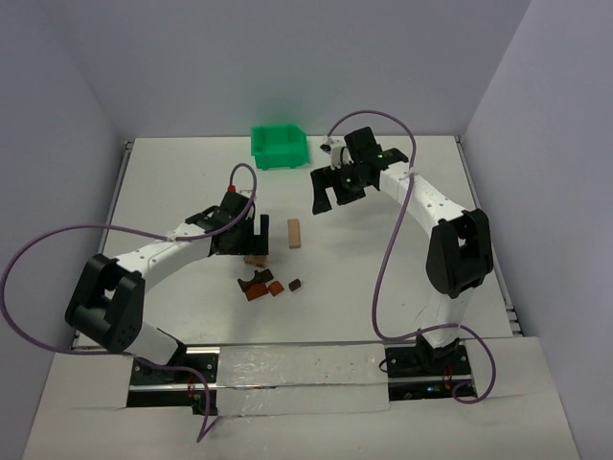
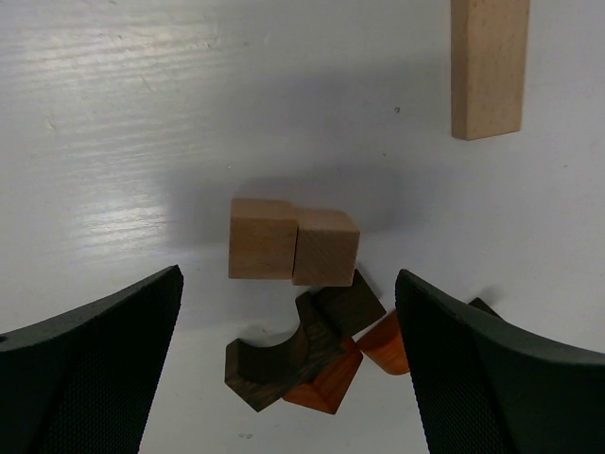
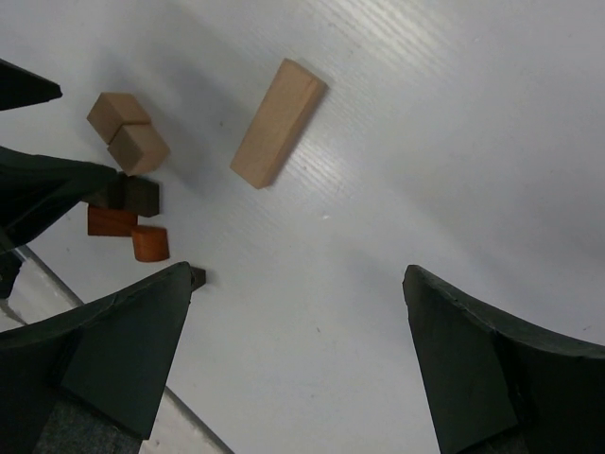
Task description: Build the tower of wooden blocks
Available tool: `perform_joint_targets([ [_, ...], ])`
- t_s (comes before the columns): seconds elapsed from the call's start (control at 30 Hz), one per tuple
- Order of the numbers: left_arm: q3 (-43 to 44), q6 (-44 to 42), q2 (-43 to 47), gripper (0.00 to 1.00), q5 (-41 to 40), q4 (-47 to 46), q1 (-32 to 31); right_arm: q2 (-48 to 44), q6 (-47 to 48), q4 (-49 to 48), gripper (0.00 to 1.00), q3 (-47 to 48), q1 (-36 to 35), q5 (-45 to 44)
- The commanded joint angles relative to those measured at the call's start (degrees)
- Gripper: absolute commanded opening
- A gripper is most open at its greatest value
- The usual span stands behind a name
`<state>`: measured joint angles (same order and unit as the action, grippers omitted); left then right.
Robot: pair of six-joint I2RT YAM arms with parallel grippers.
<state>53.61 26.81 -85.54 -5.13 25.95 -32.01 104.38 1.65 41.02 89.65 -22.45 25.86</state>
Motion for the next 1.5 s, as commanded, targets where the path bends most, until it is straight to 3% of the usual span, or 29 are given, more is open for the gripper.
perform_joint_targets([
  [0.0,1.1,1.6,-0.7,0.99,-1.2,-2.2,-1.6,-2.7,-1.6,-2.3,1.00,-1.7,0.7,3.5],
  [0.43,2.6,0.5,-6.5,0.99,-0.3,-2.2,-3.3,-1.5,-3.2,-4.0,1.00,-4.2,3.8,7.0],
  [1.47,3.1,-6.0,-7.8,0.93,-4.8,-4.2,-5.7,1.1,-3.9,-3.9,1.00,-4.2,6.5,11.8],
])
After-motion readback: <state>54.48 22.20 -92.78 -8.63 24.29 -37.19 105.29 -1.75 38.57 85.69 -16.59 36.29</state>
